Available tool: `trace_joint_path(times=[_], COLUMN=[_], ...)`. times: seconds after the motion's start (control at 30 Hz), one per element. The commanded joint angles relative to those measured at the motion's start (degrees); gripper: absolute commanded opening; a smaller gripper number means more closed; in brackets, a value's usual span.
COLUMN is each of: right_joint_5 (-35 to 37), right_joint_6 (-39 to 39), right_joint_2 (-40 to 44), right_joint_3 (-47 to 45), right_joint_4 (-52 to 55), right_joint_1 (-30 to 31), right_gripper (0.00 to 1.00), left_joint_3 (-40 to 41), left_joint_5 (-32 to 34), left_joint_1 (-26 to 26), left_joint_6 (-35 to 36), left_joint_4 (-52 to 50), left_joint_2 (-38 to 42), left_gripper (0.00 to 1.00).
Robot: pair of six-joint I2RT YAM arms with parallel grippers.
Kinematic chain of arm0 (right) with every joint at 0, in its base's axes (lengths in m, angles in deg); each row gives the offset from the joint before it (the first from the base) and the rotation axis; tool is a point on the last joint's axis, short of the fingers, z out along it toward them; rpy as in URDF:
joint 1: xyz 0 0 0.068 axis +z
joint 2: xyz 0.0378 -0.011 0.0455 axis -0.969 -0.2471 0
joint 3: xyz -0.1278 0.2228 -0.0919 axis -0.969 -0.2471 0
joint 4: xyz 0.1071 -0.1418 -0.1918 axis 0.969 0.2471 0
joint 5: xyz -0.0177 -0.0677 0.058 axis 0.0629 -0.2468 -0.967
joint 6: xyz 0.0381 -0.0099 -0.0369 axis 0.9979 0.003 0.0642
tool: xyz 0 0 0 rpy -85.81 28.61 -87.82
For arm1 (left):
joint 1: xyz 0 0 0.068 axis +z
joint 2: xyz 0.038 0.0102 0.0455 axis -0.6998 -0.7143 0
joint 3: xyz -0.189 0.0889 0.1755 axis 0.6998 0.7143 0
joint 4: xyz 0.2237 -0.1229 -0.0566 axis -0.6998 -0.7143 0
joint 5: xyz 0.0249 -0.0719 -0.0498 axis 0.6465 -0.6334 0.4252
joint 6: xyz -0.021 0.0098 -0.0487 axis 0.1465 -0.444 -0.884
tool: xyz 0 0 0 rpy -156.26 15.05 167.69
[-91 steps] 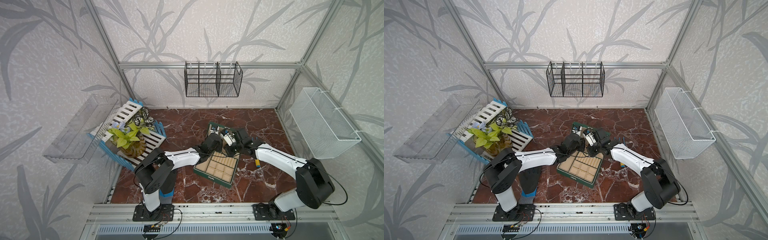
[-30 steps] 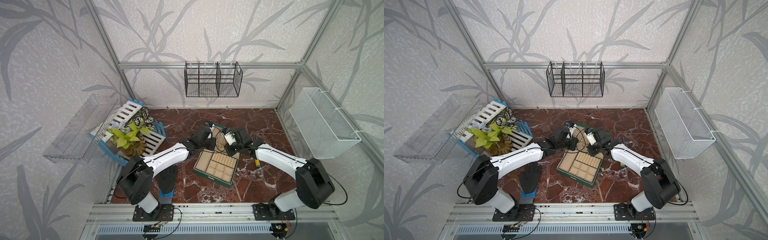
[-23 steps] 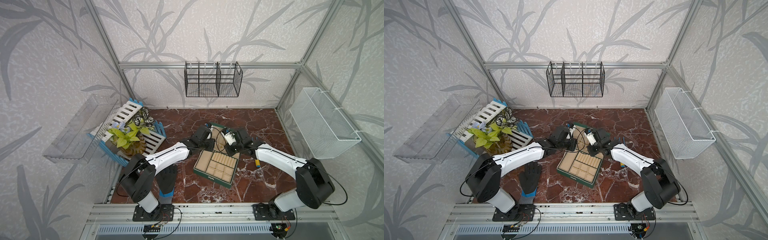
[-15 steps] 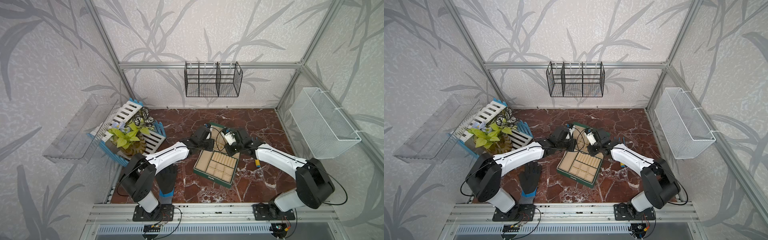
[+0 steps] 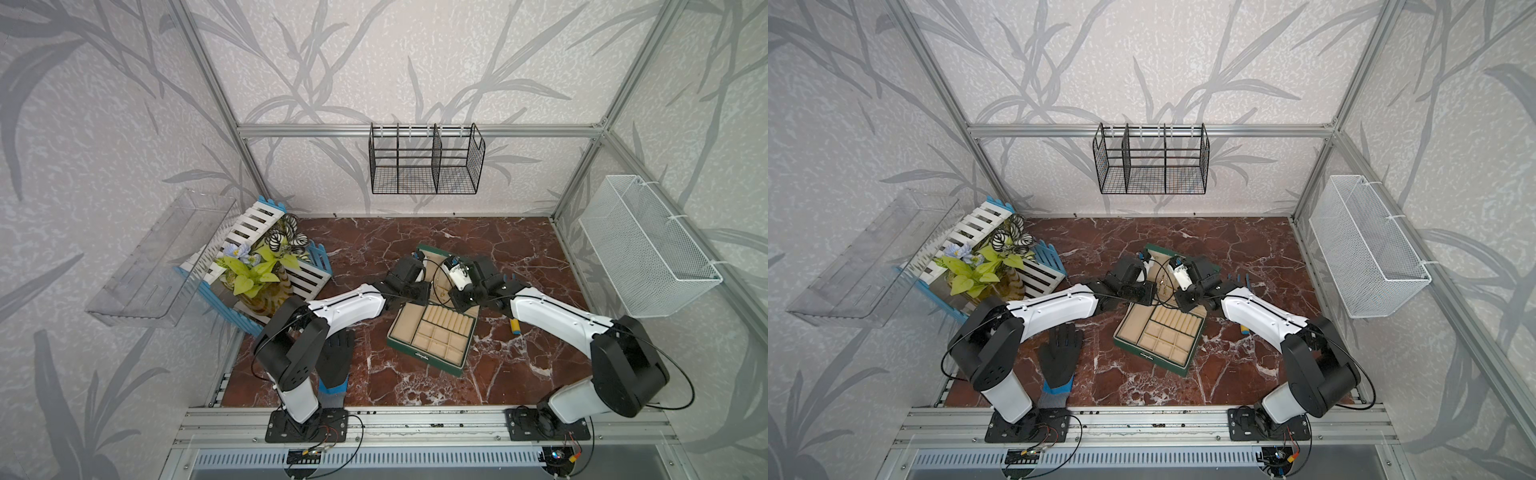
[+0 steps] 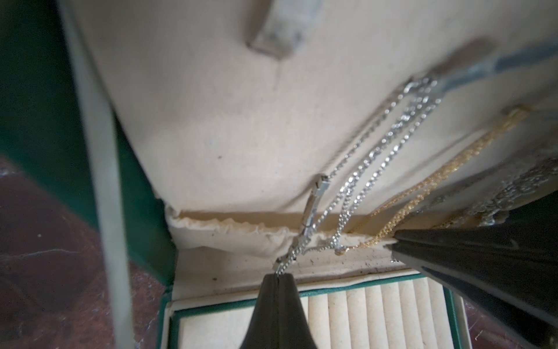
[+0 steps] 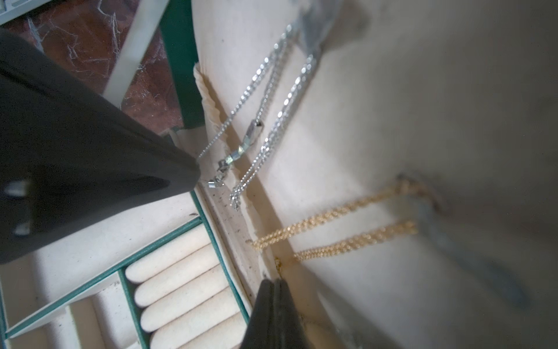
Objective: Put jewelry chain into jewelry box
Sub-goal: Adjust the necklace in the storage slot.
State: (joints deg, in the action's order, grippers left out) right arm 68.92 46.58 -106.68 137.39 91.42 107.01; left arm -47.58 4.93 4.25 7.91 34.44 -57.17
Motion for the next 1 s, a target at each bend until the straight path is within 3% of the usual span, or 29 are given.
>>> trace_joint_path(times=[0.0,0.17,0.3,0.4,0.57,0.97], right_joint_5=[0.05,0.09,-0.24,-0.37,-0.41,-1.15], right_joint_6=[0.63,1.04,1.43,1.57,1.81,2.21], right_joint_2=[-0.12,-0.08,-0.16,-0.25,-0.16,-0.07], right_joint_3=[-0.12,-0.24,-0.21,-0.25,-0.48,-0.82], right_joint_4=[-0.85,-1.34,-1.81,-2.02,-2.01,-2.53], right_joint_1=[-0.09,-0.07,-0.11,-0.08,-0.04,-0.04], right_gripper=[0.0,0.0,0.0,0.0,0.0,0.0], left_joint_3=[1.66,5.34,6.42,5.91,2.25,0.27], left_joint_5=[2.38,1.75,-1.18,-3.12,-3.77,2.27], left_joint_1=[0.21,0.09,-0.74,-1.36,-2.53,-2.78], left_joint_6=[1.13,3.04,4.64,4.26,4.53,4.64], left_joint_4=[3.67,6.23,8.73,10.81,11.26,11.97], left_joint_2=[2.52,7.58,9.49,8.2,3.85,0.0], left_gripper=[0.2,0.28,0.21,0.15,0.14,0.21])
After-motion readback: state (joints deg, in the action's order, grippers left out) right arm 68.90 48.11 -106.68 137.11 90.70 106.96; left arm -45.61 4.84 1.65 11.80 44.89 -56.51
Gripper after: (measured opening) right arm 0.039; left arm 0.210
